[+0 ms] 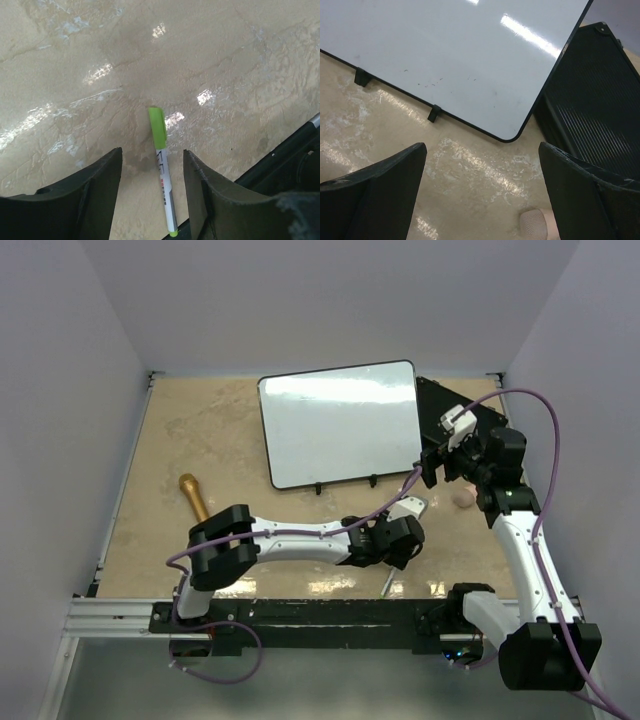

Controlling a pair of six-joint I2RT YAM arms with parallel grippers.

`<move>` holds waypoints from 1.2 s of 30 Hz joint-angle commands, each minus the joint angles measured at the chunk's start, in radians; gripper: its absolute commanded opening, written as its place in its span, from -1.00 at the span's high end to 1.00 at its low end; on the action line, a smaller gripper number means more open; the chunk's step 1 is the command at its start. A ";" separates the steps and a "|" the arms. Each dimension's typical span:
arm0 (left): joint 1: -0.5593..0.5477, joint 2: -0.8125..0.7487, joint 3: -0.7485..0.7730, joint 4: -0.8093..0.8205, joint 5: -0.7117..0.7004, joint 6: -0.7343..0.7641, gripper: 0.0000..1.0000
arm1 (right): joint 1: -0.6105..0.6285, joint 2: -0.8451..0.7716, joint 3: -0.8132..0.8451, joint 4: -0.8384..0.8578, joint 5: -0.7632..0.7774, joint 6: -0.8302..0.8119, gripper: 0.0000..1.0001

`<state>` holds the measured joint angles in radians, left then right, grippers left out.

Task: Write a sentence on the whiteboard
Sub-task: Pick up the whiteboard marker from the corner of the board.

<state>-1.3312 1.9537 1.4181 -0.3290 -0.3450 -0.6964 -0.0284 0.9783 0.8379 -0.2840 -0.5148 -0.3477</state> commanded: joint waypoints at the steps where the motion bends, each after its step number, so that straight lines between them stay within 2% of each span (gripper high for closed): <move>1: -0.003 0.069 0.107 -0.025 0.003 0.020 -0.09 | -0.005 -0.009 0.055 0.023 0.002 0.015 -0.97; 15: 0.006 0.232 0.255 -0.125 0.023 0.087 0.41 | -0.005 0.000 0.059 0.016 -0.004 0.012 -0.97; 28: 0.016 0.289 0.292 -0.215 0.001 0.135 0.45 | -0.007 0.002 0.058 0.016 -0.010 0.010 -0.97; 31: 0.035 0.271 0.256 -0.205 0.003 0.130 0.47 | -0.007 0.005 0.059 0.014 -0.011 0.012 -0.97; 32: 0.041 0.258 0.231 -0.190 0.003 0.133 0.51 | -0.007 0.005 0.058 0.013 -0.014 0.012 -0.97; 36: 0.081 0.218 0.170 -0.168 0.014 0.138 0.95 | -0.007 0.011 0.059 0.009 -0.022 0.012 -0.97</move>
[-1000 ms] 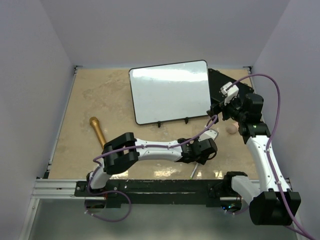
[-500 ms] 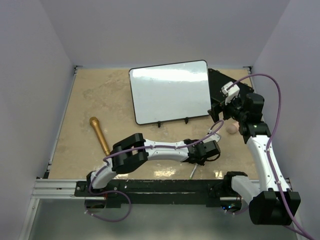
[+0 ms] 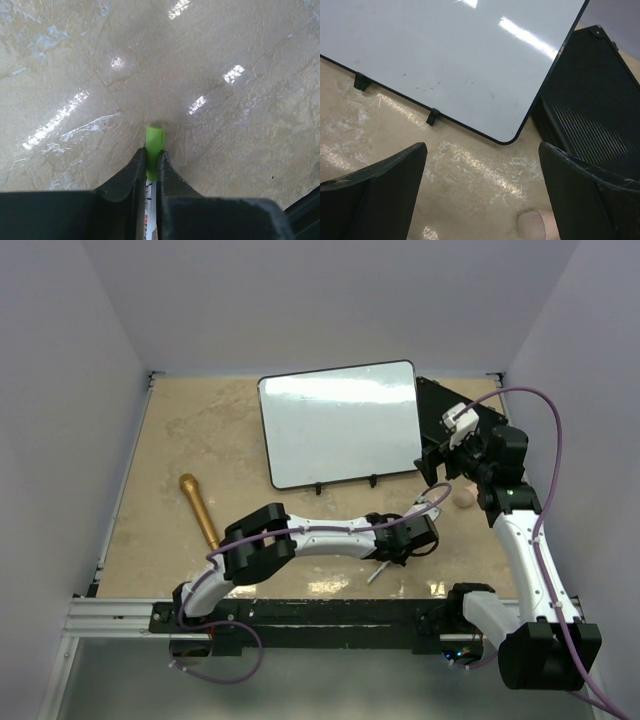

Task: Write a sentence on the whiteboard
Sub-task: Pick up the whiteboard marker from the corner of the board, then pass from the left arm to the right

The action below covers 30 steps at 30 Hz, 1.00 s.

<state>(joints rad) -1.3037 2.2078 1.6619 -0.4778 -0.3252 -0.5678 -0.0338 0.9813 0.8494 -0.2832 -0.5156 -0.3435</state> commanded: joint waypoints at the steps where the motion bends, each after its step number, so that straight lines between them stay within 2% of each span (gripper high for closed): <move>1: 0.070 -0.046 -0.088 -0.007 -0.009 0.009 1.00 | 0.000 0.010 0.048 0.009 -0.021 0.008 -0.97; 4: 0.102 -0.109 -0.158 0.027 -0.012 0.009 1.00 | -0.002 0.013 0.048 0.007 -0.024 0.008 -0.97; 12: 0.190 -0.335 -0.396 0.248 0.011 -0.017 1.00 | 0.000 0.048 0.046 -0.004 -0.067 -0.005 -0.97; 16: 0.233 -0.421 -0.479 0.367 0.024 -0.044 1.00 | 0.000 0.085 0.048 -0.034 -0.184 -0.031 -0.97; 21: 0.264 -0.517 -0.557 0.497 0.037 -0.096 1.00 | 0.018 0.128 0.028 -0.037 -0.446 -0.011 -0.97; 26: 0.293 -0.614 -0.629 0.648 0.011 -0.185 1.00 | 0.074 0.152 -0.032 0.091 -0.555 0.107 -0.96; 30: 0.299 -0.645 -0.643 0.749 -0.041 -0.239 1.00 | 0.103 0.151 -0.108 0.281 -0.575 0.332 -0.97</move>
<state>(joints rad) -1.0138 1.6192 1.0309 0.0853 -0.3031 -0.7181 0.0460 1.1378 0.8001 -0.2035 -0.9985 -0.2363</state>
